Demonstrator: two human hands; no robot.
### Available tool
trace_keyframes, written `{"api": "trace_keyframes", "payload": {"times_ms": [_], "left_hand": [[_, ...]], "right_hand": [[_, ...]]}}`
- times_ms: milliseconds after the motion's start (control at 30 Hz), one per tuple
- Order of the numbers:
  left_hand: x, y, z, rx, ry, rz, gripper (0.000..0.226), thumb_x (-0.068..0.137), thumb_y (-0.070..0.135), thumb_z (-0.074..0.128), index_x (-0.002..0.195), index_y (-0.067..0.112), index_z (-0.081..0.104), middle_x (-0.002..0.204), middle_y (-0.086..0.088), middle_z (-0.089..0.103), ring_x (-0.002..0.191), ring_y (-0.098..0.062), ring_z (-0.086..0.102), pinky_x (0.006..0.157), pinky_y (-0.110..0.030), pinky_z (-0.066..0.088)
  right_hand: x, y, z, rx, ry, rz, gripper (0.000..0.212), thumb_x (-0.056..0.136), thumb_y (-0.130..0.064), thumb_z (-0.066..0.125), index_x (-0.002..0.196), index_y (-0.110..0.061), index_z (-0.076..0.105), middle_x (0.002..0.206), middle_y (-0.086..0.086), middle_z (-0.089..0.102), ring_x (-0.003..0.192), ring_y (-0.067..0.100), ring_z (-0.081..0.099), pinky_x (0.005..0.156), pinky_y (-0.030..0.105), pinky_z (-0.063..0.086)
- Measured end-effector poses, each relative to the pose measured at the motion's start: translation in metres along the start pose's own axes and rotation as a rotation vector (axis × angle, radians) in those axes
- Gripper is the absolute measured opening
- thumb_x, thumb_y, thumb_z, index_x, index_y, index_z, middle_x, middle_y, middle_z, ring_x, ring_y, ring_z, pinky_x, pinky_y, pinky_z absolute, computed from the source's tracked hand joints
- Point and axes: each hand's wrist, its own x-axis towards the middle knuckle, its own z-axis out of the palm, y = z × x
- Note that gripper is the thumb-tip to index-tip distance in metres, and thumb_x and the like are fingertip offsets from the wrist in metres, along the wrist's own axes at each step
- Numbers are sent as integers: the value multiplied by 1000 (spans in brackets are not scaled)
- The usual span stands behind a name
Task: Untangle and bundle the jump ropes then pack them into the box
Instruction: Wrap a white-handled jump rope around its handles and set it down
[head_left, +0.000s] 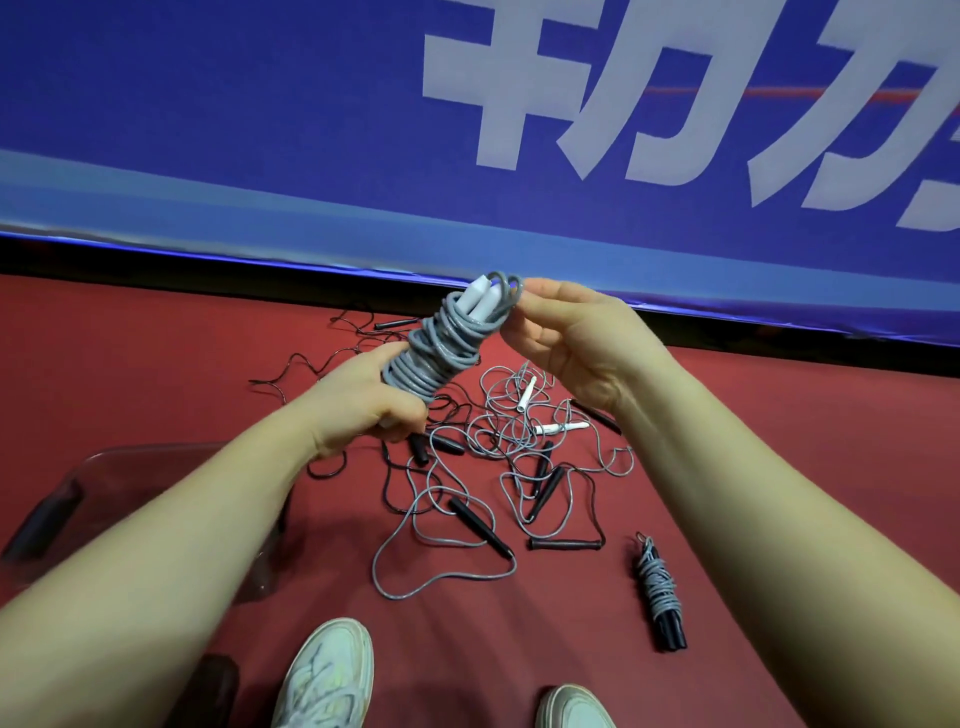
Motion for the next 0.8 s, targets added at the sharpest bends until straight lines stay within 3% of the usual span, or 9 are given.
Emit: {"api": "trace_keyframes", "payload": {"times_ms": [200, 300, 400, 533, 600, 667, 800], "left_hand": [[2, 0, 5, 223, 208, 0, 30, 56, -5, 66, 76, 13, 54, 49, 5, 50, 39, -12, 40, 38, -19, 33], [6, -1, 5, 421, 333, 2, 26, 59, 7, 70, 80, 17, 58, 57, 4, 55, 48, -16, 46, 49, -23, 38], [8, 4, 8, 605, 374, 5, 25, 61, 15, 72, 74, 22, 52, 62, 7, 55, 55, -13, 47, 52, -26, 33], [10, 4, 11, 598, 348, -4, 27, 56, 20, 71, 77, 20, 54, 61, 6, 55, 56, -17, 48, 56, -28, 37], [10, 1, 11, 521, 337, -11, 31, 48, 23, 67, 77, 18, 57, 55, 7, 54, 52, -19, 47, 56, -29, 39], [10, 0, 11, 509, 336, -13, 29, 49, 21, 67, 76, 19, 56, 55, 7, 53, 52, -19, 47, 55, -27, 38], [9, -1, 7, 680, 362, -16, 28, 61, 19, 72, 73, 26, 48, 64, 7, 53, 57, -15, 48, 52, -27, 32]], "right_hand": [[7, 16, -1, 14, 84, -95, 9, 94, -11, 55, 88, -7, 61, 73, 0, 68, 64, 6, 65, 68, 17, 55], [12, 22, -3, -67, 91, -141, 18, 94, -22, 55, 94, -5, 63, 86, 3, 70, 77, 8, 68, 77, 19, 54], [18, 27, -6, -111, 170, -178, 17, 89, -5, 60, 103, 5, 63, 90, 10, 68, 78, 12, 67, 74, 18, 55], [19, 29, -8, -35, 154, -177, 21, 91, 8, 45, 95, -2, 64, 70, 2, 62, 53, 5, 55, 51, 13, 43], [20, 32, -8, -45, 190, -175, 21, 92, 4, 48, 101, -10, 60, 77, 0, 60, 56, 4, 52, 54, 15, 40], [21, 34, -6, 40, 208, -167, 21, 92, 5, 50, 98, -14, 55, 82, 2, 61, 59, 4, 58, 57, 16, 47], [22, 35, -5, 73, 195, -168, 33, 86, 11, 53, 114, -5, 45, 82, 8, 64, 60, 9, 62, 59, 19, 53]]}}
